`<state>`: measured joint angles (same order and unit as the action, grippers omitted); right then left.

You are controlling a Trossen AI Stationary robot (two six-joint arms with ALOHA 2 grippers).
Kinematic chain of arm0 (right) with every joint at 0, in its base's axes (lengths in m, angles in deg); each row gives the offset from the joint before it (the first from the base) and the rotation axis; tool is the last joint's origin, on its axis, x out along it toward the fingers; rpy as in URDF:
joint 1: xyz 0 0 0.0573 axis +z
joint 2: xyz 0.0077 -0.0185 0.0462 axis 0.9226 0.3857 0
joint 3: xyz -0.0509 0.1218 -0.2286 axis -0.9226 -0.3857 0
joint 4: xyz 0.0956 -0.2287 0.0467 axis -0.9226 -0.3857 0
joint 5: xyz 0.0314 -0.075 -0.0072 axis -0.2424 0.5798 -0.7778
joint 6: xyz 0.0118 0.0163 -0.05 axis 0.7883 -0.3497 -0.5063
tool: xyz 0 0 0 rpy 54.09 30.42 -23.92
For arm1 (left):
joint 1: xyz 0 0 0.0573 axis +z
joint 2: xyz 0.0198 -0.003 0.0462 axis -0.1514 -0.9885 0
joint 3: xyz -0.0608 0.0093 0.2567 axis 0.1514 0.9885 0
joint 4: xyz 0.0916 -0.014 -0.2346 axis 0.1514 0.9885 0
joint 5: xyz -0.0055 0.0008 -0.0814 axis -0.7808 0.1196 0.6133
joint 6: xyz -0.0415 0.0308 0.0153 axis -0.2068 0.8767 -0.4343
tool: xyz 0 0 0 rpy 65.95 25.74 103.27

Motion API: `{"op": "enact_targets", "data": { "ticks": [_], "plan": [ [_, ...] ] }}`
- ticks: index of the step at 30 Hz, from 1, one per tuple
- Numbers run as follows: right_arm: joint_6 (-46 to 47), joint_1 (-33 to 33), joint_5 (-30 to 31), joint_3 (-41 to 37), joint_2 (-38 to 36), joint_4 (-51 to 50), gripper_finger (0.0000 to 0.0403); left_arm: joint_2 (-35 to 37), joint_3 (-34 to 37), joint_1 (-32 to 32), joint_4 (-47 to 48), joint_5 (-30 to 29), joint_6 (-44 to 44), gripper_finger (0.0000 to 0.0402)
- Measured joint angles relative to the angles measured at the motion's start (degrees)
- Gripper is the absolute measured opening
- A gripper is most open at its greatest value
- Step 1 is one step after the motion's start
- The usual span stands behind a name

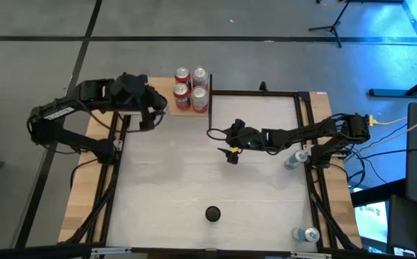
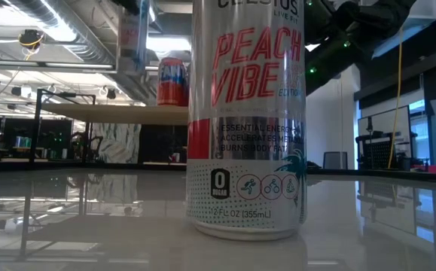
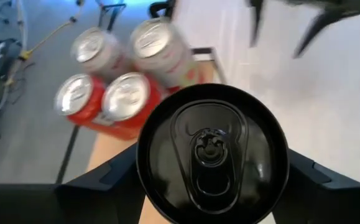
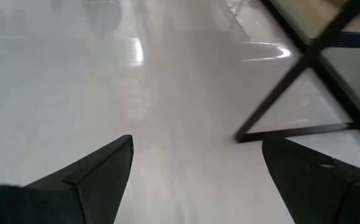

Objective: Place canned beverage on shelf
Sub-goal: Put the top white soda can on the shelf

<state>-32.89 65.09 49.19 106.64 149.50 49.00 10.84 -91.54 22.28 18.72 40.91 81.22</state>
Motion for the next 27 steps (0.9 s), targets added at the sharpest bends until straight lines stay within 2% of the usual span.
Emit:
{"op": "enact_targets", "data": {
  "ticks": [4, 7, 12, 20, 27],
  "plan": [
    [0.4, 0.0, -4.8, 0.0, 0.0, -0.3, 0.0356, 0.0, 0.0, 6.5, -1.7, 1.8, 4.1, 0.0244],
    [2.0, 0.0, -6.1, 0.0, 0.0, -1.8, 0.0356, -0.3, 0.0, 12.0, -3.3, 3.9, 6.1, 0.0244],
    [5.7, 0.1, -6.1, 0.0, 0.2, -3.2, 0.0356, -1.2, -0.1, 22.0, -6.0, 13.9, 11.1, 0.0244],
    [7.1, 3.4, -5.6, 0.0, 0.6, -3.3, 0.0356, -6.4, -0.1, 36.0, -7.6, 24.5, 17.8, 0.0244],
    [8.9, 3.8, -4.5, 0.0, 0.6, -2.8, 0.0356, -13.5, 0.0, 42.7, -8.7, 33.8, 21.8, 0.0244]
  ]
}}
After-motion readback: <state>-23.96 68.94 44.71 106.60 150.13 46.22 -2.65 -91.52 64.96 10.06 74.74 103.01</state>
